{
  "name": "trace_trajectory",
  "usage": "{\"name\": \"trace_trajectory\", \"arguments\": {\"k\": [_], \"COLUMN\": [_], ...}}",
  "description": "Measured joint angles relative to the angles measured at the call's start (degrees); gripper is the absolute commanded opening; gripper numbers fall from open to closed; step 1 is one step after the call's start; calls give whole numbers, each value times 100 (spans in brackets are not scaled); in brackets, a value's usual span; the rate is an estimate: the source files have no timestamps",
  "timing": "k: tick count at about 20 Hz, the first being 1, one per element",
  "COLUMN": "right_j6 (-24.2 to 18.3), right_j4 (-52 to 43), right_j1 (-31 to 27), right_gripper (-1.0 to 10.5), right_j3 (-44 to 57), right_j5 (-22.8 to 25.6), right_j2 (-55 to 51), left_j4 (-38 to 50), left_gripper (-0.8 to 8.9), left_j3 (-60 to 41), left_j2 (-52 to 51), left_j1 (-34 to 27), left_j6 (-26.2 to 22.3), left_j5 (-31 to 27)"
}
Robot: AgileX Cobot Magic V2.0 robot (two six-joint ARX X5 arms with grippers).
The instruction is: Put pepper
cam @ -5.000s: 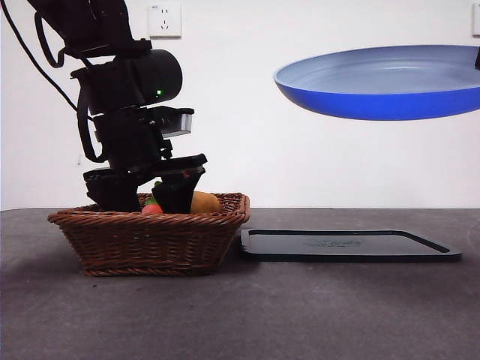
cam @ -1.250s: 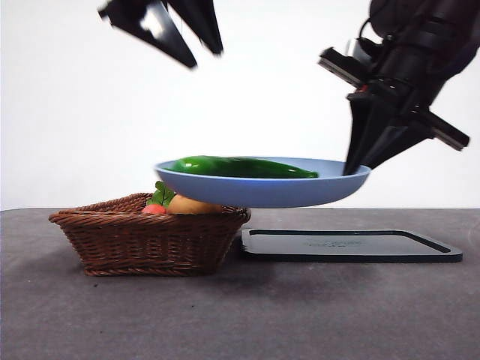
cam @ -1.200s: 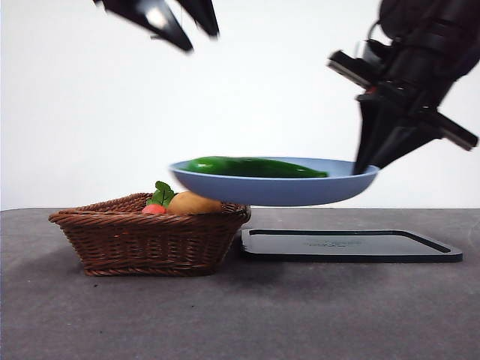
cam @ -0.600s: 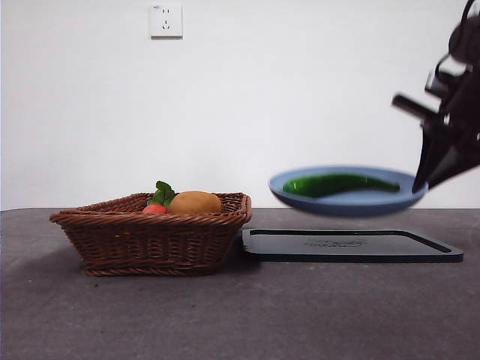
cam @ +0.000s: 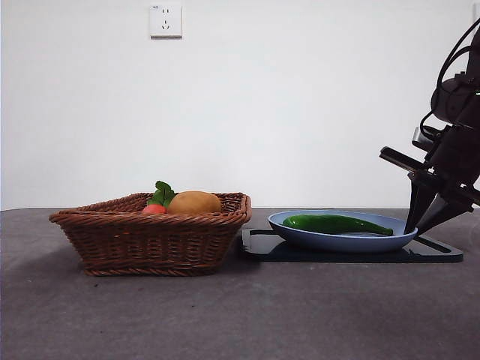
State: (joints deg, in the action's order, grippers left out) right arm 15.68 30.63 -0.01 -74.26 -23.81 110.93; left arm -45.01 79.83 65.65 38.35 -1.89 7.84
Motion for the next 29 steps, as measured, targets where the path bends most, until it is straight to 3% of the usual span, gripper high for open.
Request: {"name": "trace_trajectory", "arguments": {"k": [5,10,16,20,24,26,28,29], "right_j6": [-4,-70,-752,-1349,-1508,-1547,-1690,-1770], "right_j4": [48,426,1464,2712,3508,3965,4389,4564], "right_j1": [2,-50,26,632,1305,1582,1810,1906], "right_gripper": [157,172,168,166,101,45,3,4], "right_j3": [-9,-9,-20,-20,-22,-20,-20,-20], "right_j5": [-22,0,-15,-26,-20,-24,-22,-22], "right_j2": [0,-197,-2288,-3777,-4870,-5187,-5379,-5431], "left_j4": [0,0,-26,-76,-168,-293,-393,-420], "left_gripper": [236,236,232,232,230,174,21,8], "left_j3": [0,0,0,0,0,0,0,0], "left_j2": [0,0,0,0,0,0,0,0], "left_j1": [4,4,4,4,4,4,4,4], "left_j6": [0,0,0,0,0,0,0,2], "left_j5": [-4,-17,-17,-17,-17,-15,-13,-13]}}
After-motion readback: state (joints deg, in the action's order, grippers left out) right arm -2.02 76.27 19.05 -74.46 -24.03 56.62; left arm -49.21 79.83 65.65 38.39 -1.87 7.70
